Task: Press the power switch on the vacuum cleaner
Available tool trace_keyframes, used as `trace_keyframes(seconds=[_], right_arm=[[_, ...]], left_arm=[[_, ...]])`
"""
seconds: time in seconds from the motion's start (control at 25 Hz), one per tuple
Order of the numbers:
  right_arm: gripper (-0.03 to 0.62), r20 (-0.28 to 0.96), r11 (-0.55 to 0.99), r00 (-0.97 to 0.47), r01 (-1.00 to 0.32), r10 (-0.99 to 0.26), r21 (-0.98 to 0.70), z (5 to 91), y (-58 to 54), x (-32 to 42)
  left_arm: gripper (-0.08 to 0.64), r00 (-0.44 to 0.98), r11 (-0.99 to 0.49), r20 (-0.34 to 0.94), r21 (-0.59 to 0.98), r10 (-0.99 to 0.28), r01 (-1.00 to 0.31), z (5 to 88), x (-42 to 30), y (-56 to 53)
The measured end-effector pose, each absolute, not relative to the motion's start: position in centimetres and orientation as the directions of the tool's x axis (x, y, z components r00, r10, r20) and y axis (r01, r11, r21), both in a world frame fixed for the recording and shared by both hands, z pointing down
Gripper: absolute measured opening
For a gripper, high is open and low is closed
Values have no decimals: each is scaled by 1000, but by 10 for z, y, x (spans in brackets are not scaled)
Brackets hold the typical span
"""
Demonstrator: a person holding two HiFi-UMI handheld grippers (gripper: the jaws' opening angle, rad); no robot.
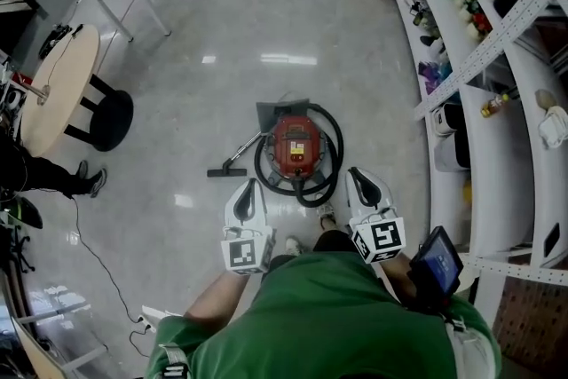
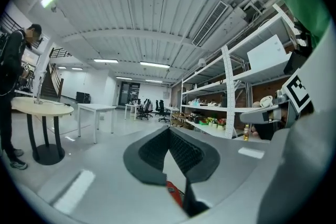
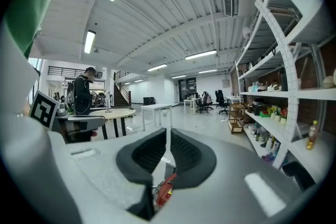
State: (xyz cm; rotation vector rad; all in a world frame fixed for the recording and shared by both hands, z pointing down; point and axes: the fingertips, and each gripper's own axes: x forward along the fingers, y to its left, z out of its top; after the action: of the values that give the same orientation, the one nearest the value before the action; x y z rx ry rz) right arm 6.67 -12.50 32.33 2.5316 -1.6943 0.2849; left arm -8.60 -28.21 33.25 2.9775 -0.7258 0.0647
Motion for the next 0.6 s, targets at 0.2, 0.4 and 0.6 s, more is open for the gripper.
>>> trace_keyframes(seconds=[0.2,0.4,0.6], right_arm=[[25,201,-402,387,-915,-900,-34,323,-112,37],[25,173,-406,395,-913,-902,-33,315,-101,34],[25,161,-406,397,-913,-904,-27,310,-83,42]], left_arm=[[6,899,-895,60,86,-434,-438,331,-106,-271],[6,900,-897,49,81,-432,-435,327,-110,-263],[6,885,-880,59,98,-461,-465,315,-104,-255]])
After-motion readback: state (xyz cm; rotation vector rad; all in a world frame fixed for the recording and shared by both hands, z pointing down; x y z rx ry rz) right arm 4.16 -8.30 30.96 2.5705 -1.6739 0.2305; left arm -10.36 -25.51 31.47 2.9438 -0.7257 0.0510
